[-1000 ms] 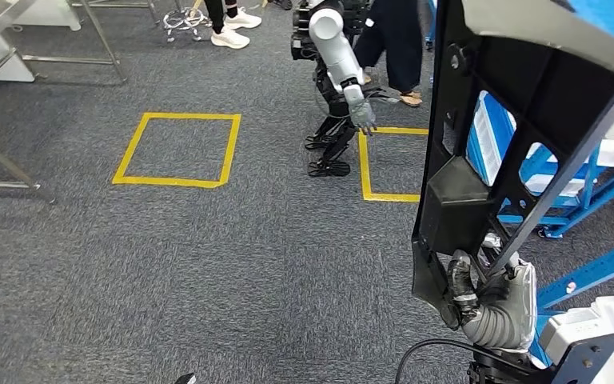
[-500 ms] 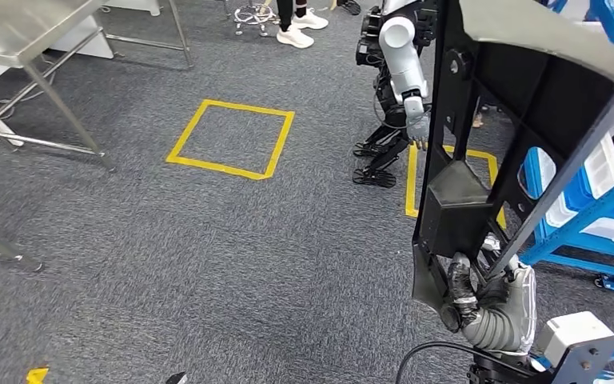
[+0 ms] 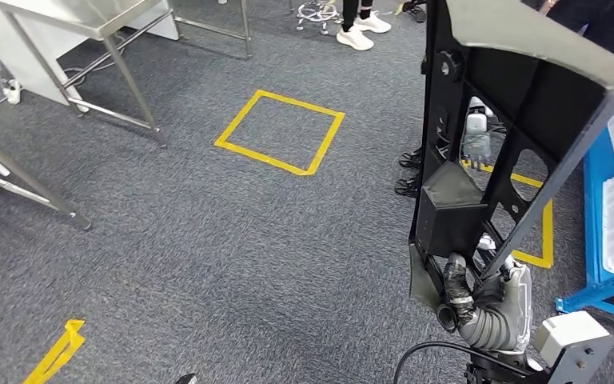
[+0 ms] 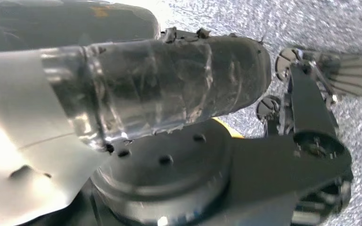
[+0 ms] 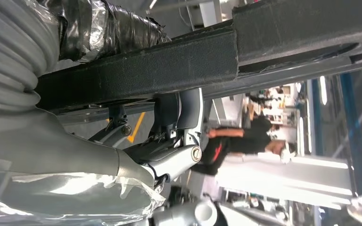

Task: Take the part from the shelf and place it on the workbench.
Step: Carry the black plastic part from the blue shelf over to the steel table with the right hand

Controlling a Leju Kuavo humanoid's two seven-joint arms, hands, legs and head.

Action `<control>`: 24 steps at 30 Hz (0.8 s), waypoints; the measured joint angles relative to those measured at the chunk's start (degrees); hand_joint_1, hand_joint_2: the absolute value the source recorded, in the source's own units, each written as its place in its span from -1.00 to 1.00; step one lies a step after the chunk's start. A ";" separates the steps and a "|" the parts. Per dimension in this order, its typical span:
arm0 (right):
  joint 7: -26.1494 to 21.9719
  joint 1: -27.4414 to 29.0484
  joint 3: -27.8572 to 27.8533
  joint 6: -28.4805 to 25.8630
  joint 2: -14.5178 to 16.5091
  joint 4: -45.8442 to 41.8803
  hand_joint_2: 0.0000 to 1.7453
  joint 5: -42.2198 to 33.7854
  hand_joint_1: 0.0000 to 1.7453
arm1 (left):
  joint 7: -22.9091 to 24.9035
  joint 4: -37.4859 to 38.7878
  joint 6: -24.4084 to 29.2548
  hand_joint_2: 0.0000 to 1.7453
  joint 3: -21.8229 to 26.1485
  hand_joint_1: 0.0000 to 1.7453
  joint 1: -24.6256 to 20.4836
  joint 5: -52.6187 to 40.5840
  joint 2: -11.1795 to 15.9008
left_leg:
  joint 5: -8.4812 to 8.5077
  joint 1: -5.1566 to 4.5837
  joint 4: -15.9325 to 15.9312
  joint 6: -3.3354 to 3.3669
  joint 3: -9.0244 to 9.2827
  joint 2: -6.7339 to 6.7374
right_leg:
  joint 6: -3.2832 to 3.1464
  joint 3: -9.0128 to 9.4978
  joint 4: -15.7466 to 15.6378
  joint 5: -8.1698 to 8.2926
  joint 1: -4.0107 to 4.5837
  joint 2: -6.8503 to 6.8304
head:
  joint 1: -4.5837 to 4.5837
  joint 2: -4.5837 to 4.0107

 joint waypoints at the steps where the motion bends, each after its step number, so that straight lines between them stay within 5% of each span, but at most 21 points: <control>1: 0.00 -0.05 0.03 0.05 0.00 -0.01 1.00 0.02 1.00 | -0.01 0.00 -0.03 -1.00 -0.01 -1.00 0.05 -0.01 -0.02 | 0.17 0.10 -0.14 0.36 0.01 -0.67 | 0.30 -0.32 0.85 -0.76 -0.13 0.91 | 0.05 0.00; 4: -0.01 -0.04 0.05 0.07 -0.01 0.01 1.00 0.05 1.00 | -0.04 0.00 -0.07 -1.00 -0.01 -1.00 -0.05 -0.01 -0.52 | 0.65 0.25 -0.33 1.12 -0.18 -2.62 | 0.74 -4.86 10.86 -5.99 -0.38 5.81 | 0.37 0.00; 6: 0.01 0.15 0.08 0.07 -0.01 0.13 1.00 0.04 1.00 | 0.01 0.00 0.01 -1.00 0.00 -1.00 -0.13 -0.01 -0.94 | 0.81 0.03 -0.28 1.32 -0.45 -4.26 | 0.62 -8.40 17.77 -8.09 -0.37 6.84 | 0.43 0.00; 7: 0.01 0.20 0.09 0.07 -0.01 0.19 1.00 0.04 1.00 | 0.03 0.00 0.08 -1.00 0.00 -1.00 -0.09 0.00 -1.05 | 0.87 -0.09 -0.24 1.36 -0.51 -5.10 | 0.41 -8.85 18.21 -7.54 -0.36 7.00 | 0.44 0.00; 9: 0.01 0.18 0.10 0.06 -0.01 0.26 1.00 0.05 1.00 | 0.03 0.00 0.19 -1.00 0.00 -1.00 0.00 0.00 -1.15 | 1.01 -0.25 -0.14 1.31 -0.53 -6.81 | -0.33 -6.37 12.19 -3.62 -0.30 7.90 | 0.44 0.00; 11: -0.01 0.12 0.10 0.05 -0.01 0.26 1.00 0.07 1.00 | 0.03 0.00 0.20 -1.00 0.00 -1.00 -0.06 0.00 -1.18 | 1.21 -0.32 0.03 1.01 -0.77 -8.37 | -1.05 -2.80 4.04 -0.25 -0.26 10.43 | 0.42 0.00; 13: -0.01 0.08 0.10 0.05 -0.01 0.25 1.00 0.07 1.00 | 0.04 0.00 0.21 -1.00 0.00 -1.00 -0.10 0.00 -1.18 | 1.53 -0.14 0.07 0.41 -1.26 -9.69 | -1.21 -1.48 0.75 0.44 -0.12 11.64 | 0.41 0.00; 15: -0.01 0.01 0.10 0.06 0.01 0.24 1.00 0.07 1.00 | 0.04 0.00 0.26 -1.00 0.00 -1.00 0.14 0.00 -1.18 | 1.78 0.11 -0.04 -0.29 -1.60 -10.70 | -1.34 -1.07 0.10 0.76 -0.09 10.29 | 0.39 0.00; 17: -0.01 -0.06 0.11 0.07 0.15 0.24 1.00 0.07 1.00 | 0.03 0.00 0.36 -1.00 -0.01 -1.00 0.36 0.00 -1.16 | 0.27 -0.11 2.04 -0.81 -2.61 -8.39 | -1.78 -0.37 -0.87 1.36 -0.25 8.74 | 0.15 0.00; 19: -0.01 -0.01 0.12 0.07 0.31 0.26 1.00 0.07 1.00 | 0.04 0.00 0.44 -1.00 -0.02 -1.00 0.28 0.00 -0.93 | -3.52 -0.24 8.67 -1.26 -5.62 -4.31 | -2.05 -0.10 -1.34 1.67 -0.23 7.13 | -0.14 0.00; 21: 0.00 0.13 0.14 0.08 0.36 0.28 1.00 0.06 1.00 | 0.13 0.00 0.46 -1.00 -0.02 -1.00 0.18 -0.01 -0.52 | -6.28 0.05 15.59 -1.76 -8.77 -2.58 | -2.07 -0.16 -1.26 1.62 -0.18 5.38 | -0.22 0.00; 22: 0.01 0.19 0.16 0.09 0.39 0.30 1.00 0.06 1.00 | 0.17 0.00 0.46 -1.00 -0.02 -1.00 0.20 -0.01 -0.36 | -6.22 0.24 16.56 -2.00 -9.11 -2.23 | -1.99 -0.17 -1.20 1.53 -0.19 4.53 | -0.22 0.00; 24: 0.00 0.18 0.19 0.11 0.47 0.31 1.00 0.05 1.00 | 0.21 0.00 0.45 -1.00 -0.03 -1.00 0.29 0.00 -0.22 | -3.39 0.59 11.72 -2.38 -6.25 -1.23 | -1.67 -0.11 -0.98 1.24 -0.28 2.97 | -0.23 0.00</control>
